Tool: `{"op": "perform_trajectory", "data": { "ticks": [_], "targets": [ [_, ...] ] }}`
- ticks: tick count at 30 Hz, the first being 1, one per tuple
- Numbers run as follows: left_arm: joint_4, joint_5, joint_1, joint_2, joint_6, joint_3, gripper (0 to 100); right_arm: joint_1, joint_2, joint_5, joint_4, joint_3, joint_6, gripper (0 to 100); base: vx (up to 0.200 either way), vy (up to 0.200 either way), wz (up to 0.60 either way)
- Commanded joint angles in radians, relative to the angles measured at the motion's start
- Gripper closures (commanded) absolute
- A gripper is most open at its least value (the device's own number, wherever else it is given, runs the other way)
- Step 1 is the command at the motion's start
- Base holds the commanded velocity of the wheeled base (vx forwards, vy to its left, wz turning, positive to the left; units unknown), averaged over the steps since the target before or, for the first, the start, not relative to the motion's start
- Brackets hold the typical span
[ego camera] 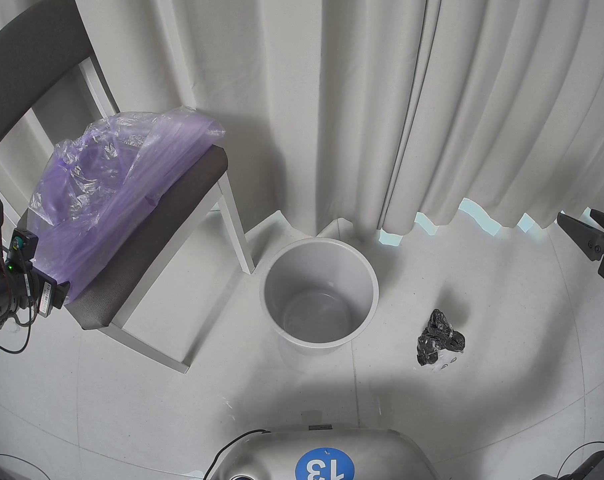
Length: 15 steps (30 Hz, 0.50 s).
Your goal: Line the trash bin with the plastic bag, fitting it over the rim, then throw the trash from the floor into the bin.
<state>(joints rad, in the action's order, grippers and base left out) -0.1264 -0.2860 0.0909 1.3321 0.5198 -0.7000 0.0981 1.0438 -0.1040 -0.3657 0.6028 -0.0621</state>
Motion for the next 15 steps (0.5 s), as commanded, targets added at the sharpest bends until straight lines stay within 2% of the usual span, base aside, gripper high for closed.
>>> {"op": "perform_trajectory", "data": {
  "ticks": [1,7,15],
  "targets": [
    [-0.010,-0.001,0.007,0.029,0.011,-0.006,0,-0.031,0.005,-0.014,-0.001,0.005,-0.001,0,0.000,0.000,0.00],
    [-0.050,-0.001,0.038,0.033,0.091,-0.007,0,-0.058,0.005,-0.040,-0.015,0.009,-0.001,0,0.000,0.000,0.00],
    [-0.105,-0.022,0.038,0.035,0.115,-0.013,0,-0.058,0.007,-0.040,-0.019,0.009,-0.005,0,0.000,0.000,0.00]
  ]
}}
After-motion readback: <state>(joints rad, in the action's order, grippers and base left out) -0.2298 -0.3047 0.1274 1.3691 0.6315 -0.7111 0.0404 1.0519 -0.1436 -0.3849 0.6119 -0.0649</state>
